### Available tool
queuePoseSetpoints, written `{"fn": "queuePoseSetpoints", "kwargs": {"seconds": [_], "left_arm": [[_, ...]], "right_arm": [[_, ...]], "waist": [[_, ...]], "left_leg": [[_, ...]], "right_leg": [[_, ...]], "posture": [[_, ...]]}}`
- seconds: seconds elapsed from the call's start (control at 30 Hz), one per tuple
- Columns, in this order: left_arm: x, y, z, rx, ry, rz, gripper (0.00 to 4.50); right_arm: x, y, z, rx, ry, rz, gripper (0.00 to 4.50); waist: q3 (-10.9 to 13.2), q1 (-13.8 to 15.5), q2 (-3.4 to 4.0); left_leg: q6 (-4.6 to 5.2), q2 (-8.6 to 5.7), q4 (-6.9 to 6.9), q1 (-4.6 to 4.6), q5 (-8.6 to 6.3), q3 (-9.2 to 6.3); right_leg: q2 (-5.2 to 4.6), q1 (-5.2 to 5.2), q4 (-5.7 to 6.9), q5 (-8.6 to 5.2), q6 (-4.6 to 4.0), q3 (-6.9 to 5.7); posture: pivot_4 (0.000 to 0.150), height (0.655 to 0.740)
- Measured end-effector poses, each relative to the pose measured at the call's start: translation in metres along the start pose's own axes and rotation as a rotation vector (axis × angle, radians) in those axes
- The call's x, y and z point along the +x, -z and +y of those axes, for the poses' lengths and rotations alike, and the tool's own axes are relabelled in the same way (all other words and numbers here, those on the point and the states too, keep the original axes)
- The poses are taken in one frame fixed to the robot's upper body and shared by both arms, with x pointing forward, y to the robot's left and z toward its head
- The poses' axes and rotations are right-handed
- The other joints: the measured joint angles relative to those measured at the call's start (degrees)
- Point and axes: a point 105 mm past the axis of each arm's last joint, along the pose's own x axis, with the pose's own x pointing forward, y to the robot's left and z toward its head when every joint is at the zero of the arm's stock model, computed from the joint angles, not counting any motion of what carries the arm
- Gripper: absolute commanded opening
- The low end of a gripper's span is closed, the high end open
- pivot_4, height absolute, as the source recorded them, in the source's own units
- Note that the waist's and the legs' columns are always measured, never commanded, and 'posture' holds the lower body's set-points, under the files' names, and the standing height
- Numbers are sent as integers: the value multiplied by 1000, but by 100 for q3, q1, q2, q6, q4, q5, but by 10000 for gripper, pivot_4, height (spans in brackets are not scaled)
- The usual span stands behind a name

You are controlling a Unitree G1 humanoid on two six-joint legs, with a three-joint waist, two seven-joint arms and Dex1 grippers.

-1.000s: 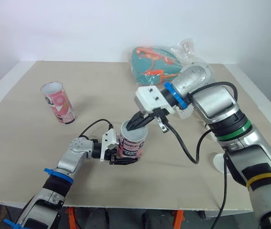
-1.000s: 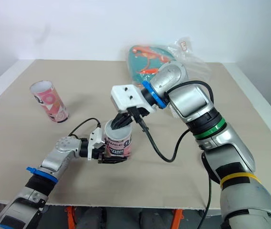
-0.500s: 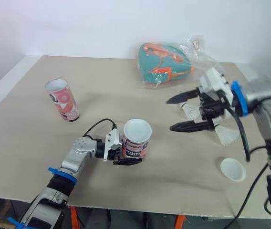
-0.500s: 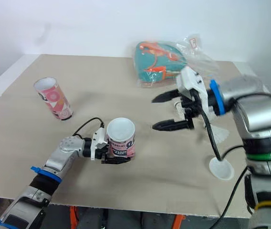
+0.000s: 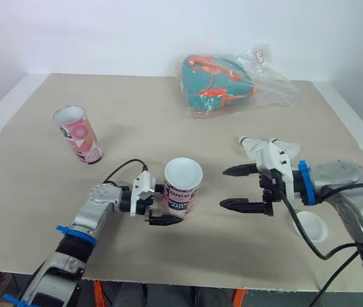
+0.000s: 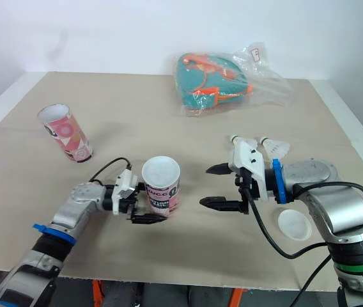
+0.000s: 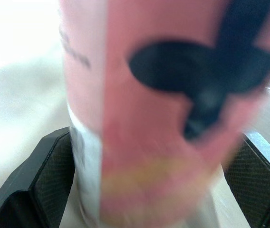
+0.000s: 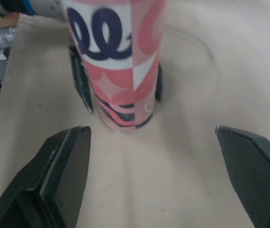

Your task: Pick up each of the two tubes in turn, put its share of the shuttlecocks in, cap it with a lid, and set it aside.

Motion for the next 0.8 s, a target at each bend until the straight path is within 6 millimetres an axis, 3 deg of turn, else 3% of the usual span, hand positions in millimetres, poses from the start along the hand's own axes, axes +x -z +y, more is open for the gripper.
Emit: {"fn": "queuePoseSetpoints", "kwargs": {"seconds": [0.3,0.47,0.57,0.8], "left_arm": [[-48,10,-2,13,-118,97,44486],[-78,10,-17,-19,-213,100,44486],[-88,-18,-30,-20,-275,-4,44486],[-92,-71,-58,-18,-262,-99,44486]], "right_arm": [[14,1,5,16,-19,-33,45000],[26,7,14,9,-71,-17,45000],[36,6,20,4,-111,-49,45000],[57,3,24,0,-182,-104,45000]], "waist": [[7,-98,-9],[15,-112,-15],[35,-93,-34],[59,-91,-49]], "left_leg": [[0,21,1,9,-2,2],[-2,37,-4,10,-3,9],[-7,39,-3,6,-6,5],[-11,40,0,6,-8,6]], "right_leg": [[11,3,1,-5,6,-4],[19,-4,3,-9,-4,-3],[19,-3,6,-10,-8,-6],[16,0,4,-10,-8,-10]], "posture": [[1500,7400],[1500,7400],[1500,7400],[1500,7400]]}}
